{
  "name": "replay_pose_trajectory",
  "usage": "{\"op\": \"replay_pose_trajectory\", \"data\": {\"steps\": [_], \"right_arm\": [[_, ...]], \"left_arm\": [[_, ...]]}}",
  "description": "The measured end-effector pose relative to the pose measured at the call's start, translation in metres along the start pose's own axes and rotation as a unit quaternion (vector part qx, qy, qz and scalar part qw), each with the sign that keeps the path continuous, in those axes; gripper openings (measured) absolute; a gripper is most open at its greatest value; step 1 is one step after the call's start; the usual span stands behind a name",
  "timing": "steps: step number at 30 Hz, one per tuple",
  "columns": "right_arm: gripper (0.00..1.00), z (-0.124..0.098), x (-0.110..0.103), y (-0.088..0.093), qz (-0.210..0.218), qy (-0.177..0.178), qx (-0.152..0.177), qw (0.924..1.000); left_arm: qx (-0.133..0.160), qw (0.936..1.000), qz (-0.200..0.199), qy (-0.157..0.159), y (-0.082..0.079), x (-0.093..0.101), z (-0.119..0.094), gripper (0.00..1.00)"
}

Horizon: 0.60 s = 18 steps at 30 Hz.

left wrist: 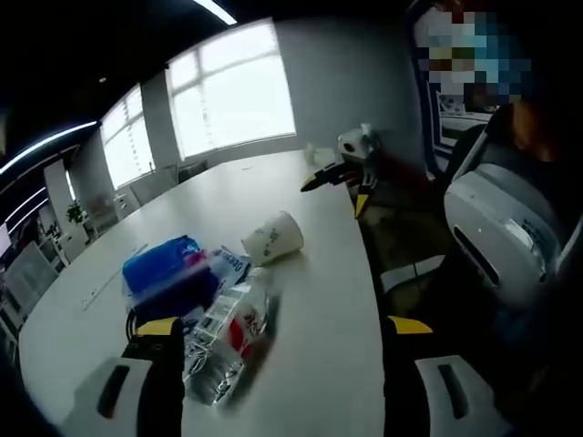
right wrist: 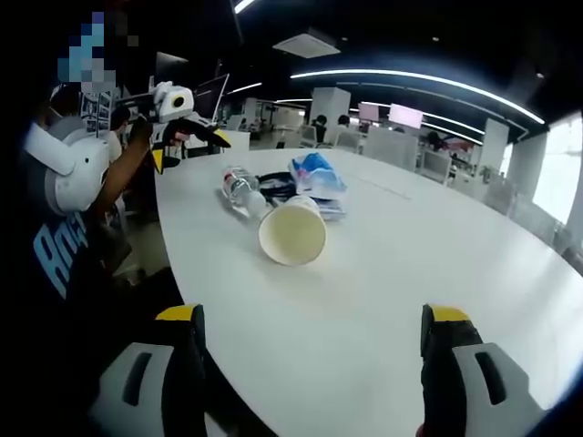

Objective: Arrange the tabletop items into an orderly group along one side of the table until the central work area is clear of visible clutter.

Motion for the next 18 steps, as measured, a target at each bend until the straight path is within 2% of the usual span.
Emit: {"op": "replay_pose_trajectory", "data": {"steps": [10, 18], "right_arm": [[0.95, 0.001, 0.000, -0.001, -0.001, -0.003, 0.001, 1.0000], [0.94, 0.001, -0.001, -0.002, -0.001, -0.003, 0.003, 1.0000]], "left_arm": [[0.008, 0.9999, 0.007, 0.014, -0.007, -0.006, 0.012, 0.79], [0.010, 0.9996, 0.008, 0.026, -0.013, -0.012, 0.022, 0.76]]}}
Point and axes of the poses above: the point that each gripper's makers call its tool centre point, and the gripper's own axes: z roughly forward along the fingers, x roughly to its right, y roughly out of its underside, the point moved 3 cm from there along -z, roughly backward along the fingers, and after that the axes turned 1 degree about -z, right-handed, at the moved point
